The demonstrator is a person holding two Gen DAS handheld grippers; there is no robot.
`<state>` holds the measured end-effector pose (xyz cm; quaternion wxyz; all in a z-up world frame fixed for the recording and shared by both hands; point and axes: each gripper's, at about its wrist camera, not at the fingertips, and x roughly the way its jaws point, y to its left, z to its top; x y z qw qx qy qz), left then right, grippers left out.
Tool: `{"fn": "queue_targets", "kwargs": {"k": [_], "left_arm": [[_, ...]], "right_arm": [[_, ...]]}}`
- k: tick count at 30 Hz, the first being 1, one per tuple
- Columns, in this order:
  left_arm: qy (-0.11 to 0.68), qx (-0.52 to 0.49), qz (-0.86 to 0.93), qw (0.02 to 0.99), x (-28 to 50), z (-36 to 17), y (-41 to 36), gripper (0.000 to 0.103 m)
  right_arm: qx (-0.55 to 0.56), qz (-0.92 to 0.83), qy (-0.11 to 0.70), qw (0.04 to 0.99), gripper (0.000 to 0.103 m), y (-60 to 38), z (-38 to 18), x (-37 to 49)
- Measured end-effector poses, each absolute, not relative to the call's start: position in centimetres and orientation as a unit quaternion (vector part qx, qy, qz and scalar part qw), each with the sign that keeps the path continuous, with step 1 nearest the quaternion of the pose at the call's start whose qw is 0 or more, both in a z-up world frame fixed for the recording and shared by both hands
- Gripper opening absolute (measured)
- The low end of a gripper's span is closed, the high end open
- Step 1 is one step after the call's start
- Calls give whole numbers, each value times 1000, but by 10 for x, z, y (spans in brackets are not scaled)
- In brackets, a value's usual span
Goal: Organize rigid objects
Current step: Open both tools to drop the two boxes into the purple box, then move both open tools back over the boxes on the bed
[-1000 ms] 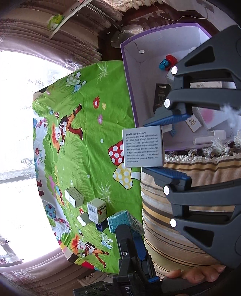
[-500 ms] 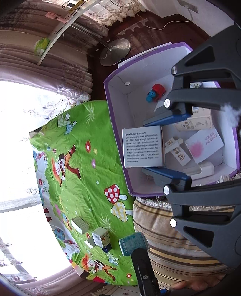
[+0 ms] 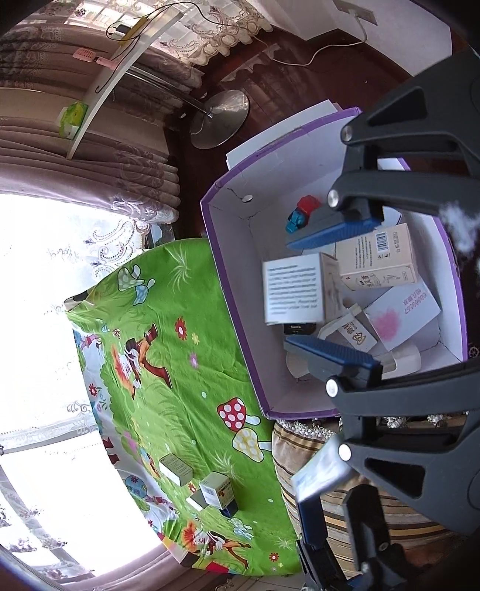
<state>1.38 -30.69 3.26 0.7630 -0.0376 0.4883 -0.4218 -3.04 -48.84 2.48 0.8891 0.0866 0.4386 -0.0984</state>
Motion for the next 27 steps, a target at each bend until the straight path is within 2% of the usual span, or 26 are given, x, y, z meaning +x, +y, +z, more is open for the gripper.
{"fn": "queue_targets", "kwargs": {"k": [9,15,27], "left_arm": [[472,-18,-417,776,10,40,-306,77],[437,11,-393,809,4,53,-304,81],[368,29,-344,863,13,67,-278,81]], "right_arm": [[83,-103,434,891,78,-482,29,-29],[65,-112,428,894,82,-475,35,-28],[25,-118,399,909,94,-451,53,-25]]}}
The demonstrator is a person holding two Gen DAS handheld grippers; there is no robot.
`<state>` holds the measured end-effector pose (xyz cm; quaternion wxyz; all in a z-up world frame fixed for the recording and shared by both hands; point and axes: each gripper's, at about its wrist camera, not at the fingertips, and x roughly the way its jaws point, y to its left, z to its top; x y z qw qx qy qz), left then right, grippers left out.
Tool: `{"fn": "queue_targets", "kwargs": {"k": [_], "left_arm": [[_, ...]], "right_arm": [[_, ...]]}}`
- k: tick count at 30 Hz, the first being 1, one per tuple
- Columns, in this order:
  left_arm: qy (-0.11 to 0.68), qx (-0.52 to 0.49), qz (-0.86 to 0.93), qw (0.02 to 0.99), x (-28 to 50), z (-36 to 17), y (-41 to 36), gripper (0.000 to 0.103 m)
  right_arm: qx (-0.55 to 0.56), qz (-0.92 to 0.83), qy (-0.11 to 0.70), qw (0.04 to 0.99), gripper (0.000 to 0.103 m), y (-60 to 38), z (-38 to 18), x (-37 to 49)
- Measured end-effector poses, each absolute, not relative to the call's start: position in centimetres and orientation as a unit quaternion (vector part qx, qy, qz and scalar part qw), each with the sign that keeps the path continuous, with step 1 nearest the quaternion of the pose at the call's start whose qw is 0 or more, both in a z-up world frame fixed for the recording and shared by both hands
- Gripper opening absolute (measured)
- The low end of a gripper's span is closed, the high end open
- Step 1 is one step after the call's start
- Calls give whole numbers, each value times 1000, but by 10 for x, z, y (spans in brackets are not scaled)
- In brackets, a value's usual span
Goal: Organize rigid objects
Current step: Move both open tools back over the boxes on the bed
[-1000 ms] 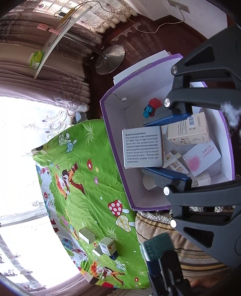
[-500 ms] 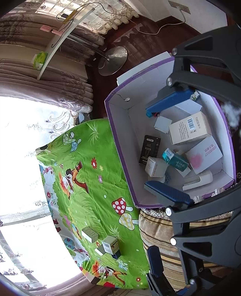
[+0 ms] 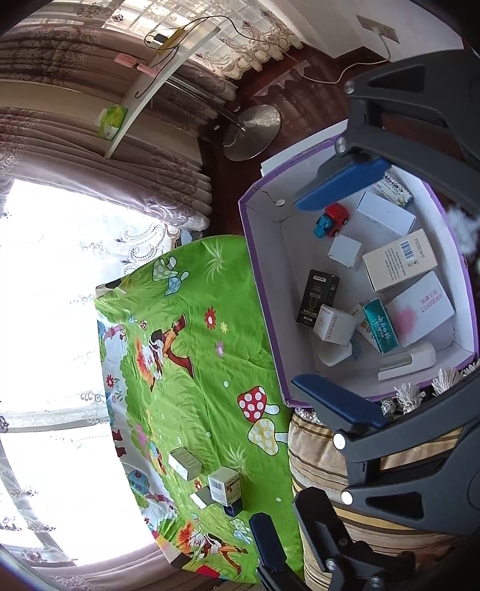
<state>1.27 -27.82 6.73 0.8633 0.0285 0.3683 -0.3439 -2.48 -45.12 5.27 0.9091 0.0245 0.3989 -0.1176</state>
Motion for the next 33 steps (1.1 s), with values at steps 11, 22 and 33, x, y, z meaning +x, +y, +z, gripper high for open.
{"fn": "queue_targets", "kwargs": {"k": [11,22,33], "left_arm": [[345,82,-310,882,20,70,-255,81],[392,3,-248,886,69,54,-178,81],[424,-39,-174,888,129,42,-103,81]], "right_arm": [[24,-76,378,922,95,-428,56,-16],[40,-20,396,917,95,-401,47,4],[37,15,416,908,95,-375,44,50]]}}
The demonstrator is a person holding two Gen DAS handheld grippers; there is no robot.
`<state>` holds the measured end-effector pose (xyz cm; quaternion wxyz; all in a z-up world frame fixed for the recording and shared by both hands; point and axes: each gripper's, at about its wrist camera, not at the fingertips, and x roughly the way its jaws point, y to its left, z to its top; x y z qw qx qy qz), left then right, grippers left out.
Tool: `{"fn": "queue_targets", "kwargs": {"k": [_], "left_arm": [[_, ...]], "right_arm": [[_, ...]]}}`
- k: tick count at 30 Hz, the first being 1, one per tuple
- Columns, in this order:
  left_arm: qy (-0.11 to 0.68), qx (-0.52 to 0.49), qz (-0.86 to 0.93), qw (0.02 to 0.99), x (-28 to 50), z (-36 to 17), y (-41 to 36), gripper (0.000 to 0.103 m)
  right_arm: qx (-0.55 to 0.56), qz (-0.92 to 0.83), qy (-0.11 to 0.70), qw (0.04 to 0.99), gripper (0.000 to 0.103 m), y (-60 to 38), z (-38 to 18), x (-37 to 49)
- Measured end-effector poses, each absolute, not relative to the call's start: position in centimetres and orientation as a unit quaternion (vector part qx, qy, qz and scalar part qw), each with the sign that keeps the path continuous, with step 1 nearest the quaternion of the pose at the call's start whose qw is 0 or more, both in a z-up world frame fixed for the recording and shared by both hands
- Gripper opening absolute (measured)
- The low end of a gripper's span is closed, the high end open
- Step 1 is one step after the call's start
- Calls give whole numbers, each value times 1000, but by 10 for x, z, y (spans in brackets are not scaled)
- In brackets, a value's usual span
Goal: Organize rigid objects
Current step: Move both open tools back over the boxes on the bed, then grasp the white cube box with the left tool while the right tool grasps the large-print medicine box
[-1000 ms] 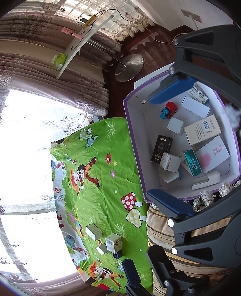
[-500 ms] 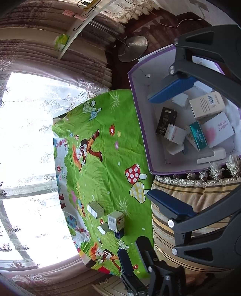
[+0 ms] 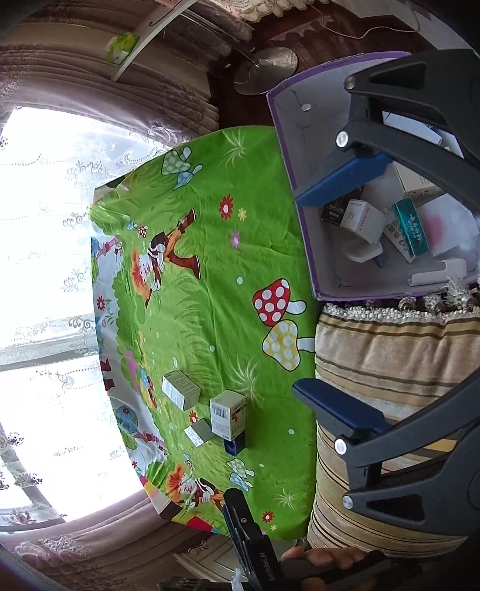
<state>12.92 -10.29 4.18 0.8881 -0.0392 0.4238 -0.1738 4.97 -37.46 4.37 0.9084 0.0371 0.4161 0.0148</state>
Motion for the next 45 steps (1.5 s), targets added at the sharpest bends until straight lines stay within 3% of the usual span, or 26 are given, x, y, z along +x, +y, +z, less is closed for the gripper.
{"fn": "queue_targets", "kwargs": {"k": [9,24,36,38,40,41,45], "left_arm": [[452,-82,-120,880,190,28,-59,81],[478,58,-162,861,272,-20,-65,81],[479,92,-191,852,305,-45,-73,80],[485,95,-199,846,310,-51,-74,72],[492,101,-200,841,312,-57,-76,52],[495,98,-205,839,312,-60,-76,47],[495,69,-208,841,311,-59,-69,45]], "right_arm": [[-17,55,422,905,95,-352,45,110],[-112,161,443,875,95,-292,29,214],[-211,280,451,821,95,-240,-7,288],[-215,288,456,814,95,-235,-13,298],[-222,295,459,808,95,-229,-18,307],[-225,301,459,805,95,-225,-20,310],[-243,325,459,790,95,-210,-26,319]]}}
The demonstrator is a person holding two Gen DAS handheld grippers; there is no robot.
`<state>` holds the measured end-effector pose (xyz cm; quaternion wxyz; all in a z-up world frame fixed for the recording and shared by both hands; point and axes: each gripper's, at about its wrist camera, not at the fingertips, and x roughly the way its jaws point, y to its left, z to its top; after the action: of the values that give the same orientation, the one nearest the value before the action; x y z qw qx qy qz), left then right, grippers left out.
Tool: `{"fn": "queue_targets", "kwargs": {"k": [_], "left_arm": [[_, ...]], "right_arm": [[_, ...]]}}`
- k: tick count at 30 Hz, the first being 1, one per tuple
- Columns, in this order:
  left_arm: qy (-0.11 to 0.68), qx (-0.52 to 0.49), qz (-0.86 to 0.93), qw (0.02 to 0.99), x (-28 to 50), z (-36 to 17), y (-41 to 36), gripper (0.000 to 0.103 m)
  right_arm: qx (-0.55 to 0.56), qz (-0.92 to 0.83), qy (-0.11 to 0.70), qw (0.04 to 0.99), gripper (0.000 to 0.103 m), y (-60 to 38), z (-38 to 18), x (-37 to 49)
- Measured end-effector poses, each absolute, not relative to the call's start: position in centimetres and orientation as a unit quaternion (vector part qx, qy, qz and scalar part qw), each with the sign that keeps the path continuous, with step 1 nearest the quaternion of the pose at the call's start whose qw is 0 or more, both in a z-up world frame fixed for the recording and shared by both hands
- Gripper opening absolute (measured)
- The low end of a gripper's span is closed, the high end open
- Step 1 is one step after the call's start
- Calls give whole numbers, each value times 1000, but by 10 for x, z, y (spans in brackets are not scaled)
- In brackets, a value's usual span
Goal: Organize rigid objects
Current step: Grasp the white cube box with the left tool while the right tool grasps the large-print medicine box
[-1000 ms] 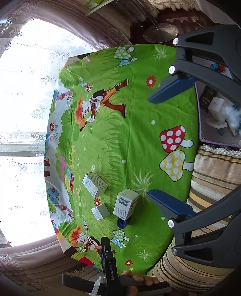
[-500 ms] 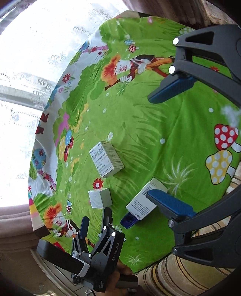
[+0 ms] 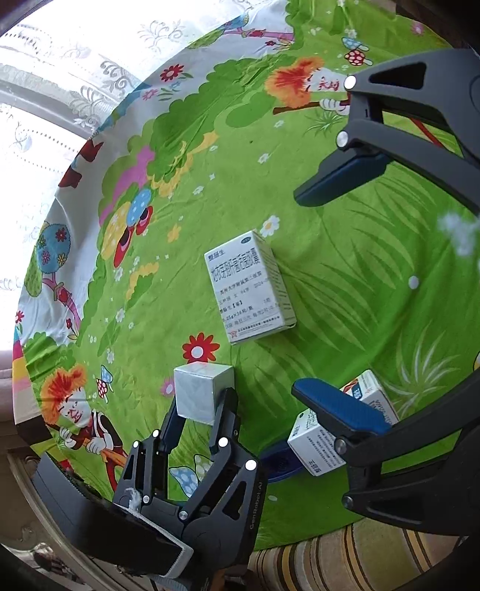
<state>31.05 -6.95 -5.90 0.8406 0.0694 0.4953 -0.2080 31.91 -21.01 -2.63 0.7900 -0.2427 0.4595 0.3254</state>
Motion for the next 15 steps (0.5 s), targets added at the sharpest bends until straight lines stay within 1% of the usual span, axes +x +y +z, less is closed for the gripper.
{"fn": "queue_targets", "kwargs": {"k": [5,15], "left_arm": [[490,31,-200,848,307,-51,-56,45],[477,-5,-199,856,300,-39,-47,45]], "right_arm": [[-260,348,460,775,95,-197,-30,331],[-272,358,481,753,96,-180,-50,357]]}}
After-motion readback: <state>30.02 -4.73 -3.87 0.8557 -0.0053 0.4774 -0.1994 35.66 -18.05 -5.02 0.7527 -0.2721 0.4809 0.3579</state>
